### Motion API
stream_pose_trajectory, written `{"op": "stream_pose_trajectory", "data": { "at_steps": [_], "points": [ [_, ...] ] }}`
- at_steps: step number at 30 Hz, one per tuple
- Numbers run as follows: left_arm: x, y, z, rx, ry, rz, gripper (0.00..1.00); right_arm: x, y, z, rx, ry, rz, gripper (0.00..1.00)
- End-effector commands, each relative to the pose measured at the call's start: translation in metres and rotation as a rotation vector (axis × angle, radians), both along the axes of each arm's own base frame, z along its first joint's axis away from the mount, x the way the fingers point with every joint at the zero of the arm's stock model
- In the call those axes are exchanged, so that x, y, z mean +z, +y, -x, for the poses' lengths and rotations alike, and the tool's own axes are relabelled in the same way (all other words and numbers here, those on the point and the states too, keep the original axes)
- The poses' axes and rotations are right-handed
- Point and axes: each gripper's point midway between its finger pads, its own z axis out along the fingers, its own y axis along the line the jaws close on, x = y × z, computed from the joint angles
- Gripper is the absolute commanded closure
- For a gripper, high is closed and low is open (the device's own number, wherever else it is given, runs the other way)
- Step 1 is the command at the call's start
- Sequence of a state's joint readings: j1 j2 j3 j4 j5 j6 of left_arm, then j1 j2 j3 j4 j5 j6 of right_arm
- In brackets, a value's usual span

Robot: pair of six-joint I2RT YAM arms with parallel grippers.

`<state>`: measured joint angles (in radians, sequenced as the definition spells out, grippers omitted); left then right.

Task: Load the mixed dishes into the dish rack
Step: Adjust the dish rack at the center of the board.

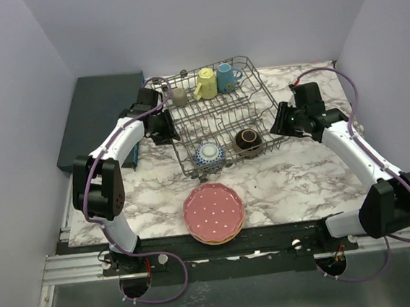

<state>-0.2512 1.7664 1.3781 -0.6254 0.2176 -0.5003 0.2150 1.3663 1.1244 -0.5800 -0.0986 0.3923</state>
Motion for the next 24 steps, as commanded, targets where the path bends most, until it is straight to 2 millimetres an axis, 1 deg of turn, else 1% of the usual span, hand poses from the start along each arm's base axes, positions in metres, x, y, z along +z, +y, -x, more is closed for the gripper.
{"op": "stream_pose_trajectory", "data": {
  "at_steps": [1,8,11,19,24],
  "points": [
    [0.005,0.007,0.000,0.028,-0.033,-0.025,0.64,0.003,0.002,0.009,0.011,-0.004,-0.015,0.61],
    [0.002,0.016,-0.009,0.048,-0.059,-0.081,0.87,0.003,0.000,0.011,0.005,-0.002,-0.010,0.61],
    [0.002,0.018,-0.015,0.046,-0.070,-0.097,0.94,0.002,-0.001,0.012,0.002,-0.001,-0.003,0.61],
    [0.005,0.021,-0.039,0.044,-0.098,-0.114,0.98,-0.001,-0.002,0.010,-0.003,0.009,0.005,0.61],
    [0.006,0.021,-0.046,0.038,-0.106,-0.113,0.98,-0.003,-0.003,0.008,-0.007,0.015,0.009,0.61]
  ]
}}
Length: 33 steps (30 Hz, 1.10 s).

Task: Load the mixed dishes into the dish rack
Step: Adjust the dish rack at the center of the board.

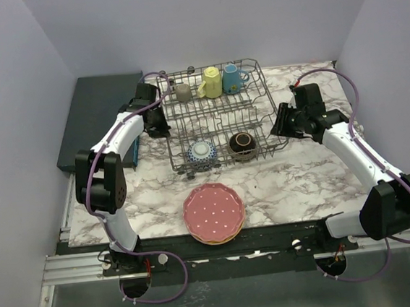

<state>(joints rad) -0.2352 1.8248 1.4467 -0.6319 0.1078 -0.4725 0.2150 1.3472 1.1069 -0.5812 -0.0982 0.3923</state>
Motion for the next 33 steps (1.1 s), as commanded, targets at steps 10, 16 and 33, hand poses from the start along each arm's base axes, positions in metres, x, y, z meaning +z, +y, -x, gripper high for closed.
{"op": "stream_pose_trajectory", "data": {
  "at_steps": [10,16,33],
  "points": [
    [0.022,0.005,-0.019,-0.022,-0.098,-0.029,0.65,-0.008,0.004,0.002,0.005,0.033,-0.011,0.58],
    [0.043,0.003,-0.015,-0.027,-0.136,-0.007,0.50,-0.008,0.002,0.002,0.001,0.033,-0.007,0.56],
    [0.092,0.007,0.049,-0.039,-0.209,0.072,0.40,0.015,0.005,0.022,0.027,-0.011,-0.044,0.41]
  ]
}}
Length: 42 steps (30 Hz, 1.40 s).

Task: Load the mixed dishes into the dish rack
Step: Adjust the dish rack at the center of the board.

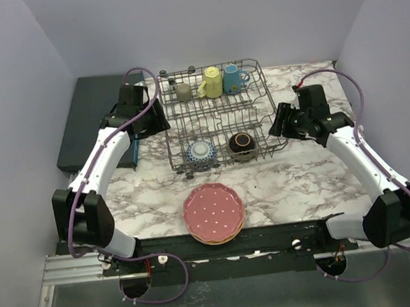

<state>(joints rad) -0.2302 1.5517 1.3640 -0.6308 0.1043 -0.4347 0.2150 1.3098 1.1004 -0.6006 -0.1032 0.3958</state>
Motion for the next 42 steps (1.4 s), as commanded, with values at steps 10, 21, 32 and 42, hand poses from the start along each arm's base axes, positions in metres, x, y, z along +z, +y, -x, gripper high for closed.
{"op": "stream_pose_trajectory", "data": {
  "at_steps": [10,21,32,42],
  "points": [
    [0.023,-0.020,0.080,-0.076,0.029,0.210,0.39,0.031,0.014,0.039,0.088,-0.026,-0.096,0.40],
    [0.022,-0.028,0.143,-0.095,0.081,0.348,0.39,0.032,0.027,0.074,0.174,0.018,-0.177,0.40],
    [-0.005,-0.029,0.188,-0.082,0.134,0.404,0.39,0.004,0.061,0.118,0.232,0.165,-0.314,0.41],
    [-0.026,-0.036,0.207,-0.059,0.208,0.416,0.40,-0.032,0.093,0.139,0.225,0.240,-0.162,0.41]
  ]
}}
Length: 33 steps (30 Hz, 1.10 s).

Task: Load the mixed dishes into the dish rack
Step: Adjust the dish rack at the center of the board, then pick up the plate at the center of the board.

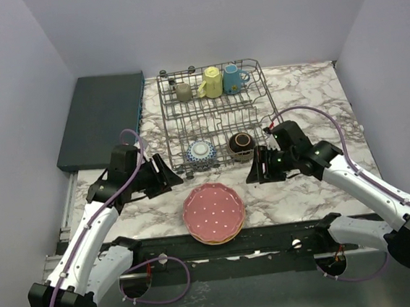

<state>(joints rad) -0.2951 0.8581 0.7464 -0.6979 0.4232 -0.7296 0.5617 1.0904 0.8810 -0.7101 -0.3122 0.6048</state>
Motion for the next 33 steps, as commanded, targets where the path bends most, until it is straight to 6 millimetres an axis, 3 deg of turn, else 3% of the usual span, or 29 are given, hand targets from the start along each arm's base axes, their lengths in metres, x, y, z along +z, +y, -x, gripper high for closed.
{"op": "stream_pose_trajectory", "data": {
  "at_steps": [1,8,22,33],
  "points": [
    [-0.007,-0.004,0.010,0.019,0.047,0.018,0.41,-0.011,-0.005,-0.008,-0.088,-0.008,0.064,0.41],
    [-0.033,-0.005,0.020,0.078,0.127,-0.037,0.48,-0.023,0.002,-0.004,-0.068,0.001,0.106,0.41],
    [-0.073,-0.013,0.039,0.081,0.250,-0.139,0.48,-0.032,0.009,-0.014,0.019,-0.028,0.143,0.40],
    [-0.087,-0.026,0.051,0.035,0.291,-0.133,0.51,-0.040,0.009,-0.017,0.054,-0.043,0.163,0.39]
  ]
}}
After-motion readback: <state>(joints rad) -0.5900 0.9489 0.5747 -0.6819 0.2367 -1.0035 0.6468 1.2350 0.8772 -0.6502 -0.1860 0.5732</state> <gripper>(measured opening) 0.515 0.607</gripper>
